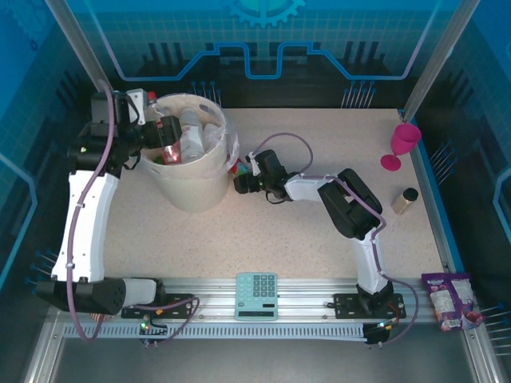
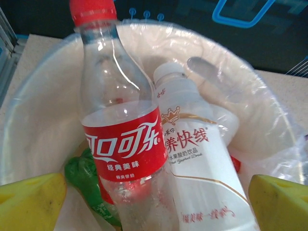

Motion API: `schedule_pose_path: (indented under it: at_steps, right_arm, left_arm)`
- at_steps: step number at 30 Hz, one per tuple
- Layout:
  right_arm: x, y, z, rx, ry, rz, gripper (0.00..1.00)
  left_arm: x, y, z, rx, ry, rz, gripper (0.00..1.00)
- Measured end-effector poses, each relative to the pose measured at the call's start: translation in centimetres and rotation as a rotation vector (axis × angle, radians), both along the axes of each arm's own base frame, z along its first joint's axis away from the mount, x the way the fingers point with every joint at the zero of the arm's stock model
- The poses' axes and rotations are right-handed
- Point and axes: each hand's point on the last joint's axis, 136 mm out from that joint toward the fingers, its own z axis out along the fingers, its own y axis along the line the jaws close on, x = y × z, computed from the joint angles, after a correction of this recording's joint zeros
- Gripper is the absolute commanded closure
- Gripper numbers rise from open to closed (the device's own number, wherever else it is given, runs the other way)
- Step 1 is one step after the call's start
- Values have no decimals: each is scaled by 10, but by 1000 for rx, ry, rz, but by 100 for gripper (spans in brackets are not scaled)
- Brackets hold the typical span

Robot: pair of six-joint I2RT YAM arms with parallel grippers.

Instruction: Put the plastic bottles in the bin

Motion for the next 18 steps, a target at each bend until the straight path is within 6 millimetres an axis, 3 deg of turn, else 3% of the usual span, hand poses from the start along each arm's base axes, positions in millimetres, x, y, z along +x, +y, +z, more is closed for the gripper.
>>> schedule_pose_path:
  at_steps: [6, 13, 18]
  right_arm:
    - [-1, -7, -7, 1, 1, -8, 33]
    - [-7, -20, -2, 1, -5, -7, 46]
    - [-16, -40, 10, 11, -14, -25, 48]
  left_arm:
    - [-9, -3, 12, -38, -32, 4, 2]
    - [-15, -20, 10, -164, -38, -24, 3]
    - [-15, -40, 10, -215, -42, -64, 3]
